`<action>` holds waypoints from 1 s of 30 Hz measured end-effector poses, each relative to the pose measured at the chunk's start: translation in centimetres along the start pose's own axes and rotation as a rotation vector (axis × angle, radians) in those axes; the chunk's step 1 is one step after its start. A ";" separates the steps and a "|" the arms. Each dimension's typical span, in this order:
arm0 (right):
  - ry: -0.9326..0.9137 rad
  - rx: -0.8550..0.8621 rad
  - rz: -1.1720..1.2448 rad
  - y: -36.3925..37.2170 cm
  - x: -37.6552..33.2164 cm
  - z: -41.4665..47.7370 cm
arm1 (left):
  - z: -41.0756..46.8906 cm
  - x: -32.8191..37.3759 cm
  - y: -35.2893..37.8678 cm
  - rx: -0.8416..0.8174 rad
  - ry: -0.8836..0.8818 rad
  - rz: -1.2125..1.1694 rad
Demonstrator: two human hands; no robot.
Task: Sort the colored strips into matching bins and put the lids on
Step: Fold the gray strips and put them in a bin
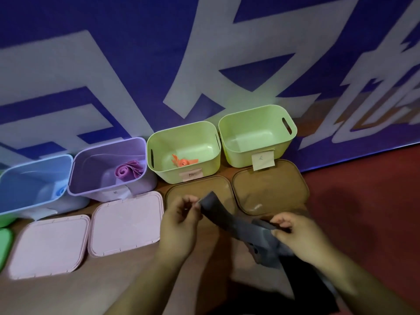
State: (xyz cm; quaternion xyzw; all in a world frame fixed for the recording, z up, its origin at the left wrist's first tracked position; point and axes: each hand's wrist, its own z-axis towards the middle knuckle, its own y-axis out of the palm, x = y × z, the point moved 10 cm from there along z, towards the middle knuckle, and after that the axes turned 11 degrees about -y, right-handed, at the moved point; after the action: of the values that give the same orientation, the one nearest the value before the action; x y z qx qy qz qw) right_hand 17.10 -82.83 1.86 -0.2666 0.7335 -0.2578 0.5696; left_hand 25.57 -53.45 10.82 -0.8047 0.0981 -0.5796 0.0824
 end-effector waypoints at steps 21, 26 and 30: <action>0.073 0.138 -0.212 0.7 5.2 -6.3 | -6.6 -6.3 -0.5 -0.038 -0.158 0.109; 0.203 0.318 -0.274 -0.9 10.1 -10.8 | -7.1 -6.6 2.4 -0.127 -0.183 0.155; 0.322 0.314 -0.019 0.0 12.1 -13.4 | -7.5 -6.6 5.1 -0.218 -0.208 0.183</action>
State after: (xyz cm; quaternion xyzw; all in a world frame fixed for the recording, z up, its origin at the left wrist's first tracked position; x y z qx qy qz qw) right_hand 1.55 -90.07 -3.69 -0.1372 0.7633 -0.4134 0.4771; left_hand 16.09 -56.87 5.90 -0.8523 0.2239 -0.4693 0.0567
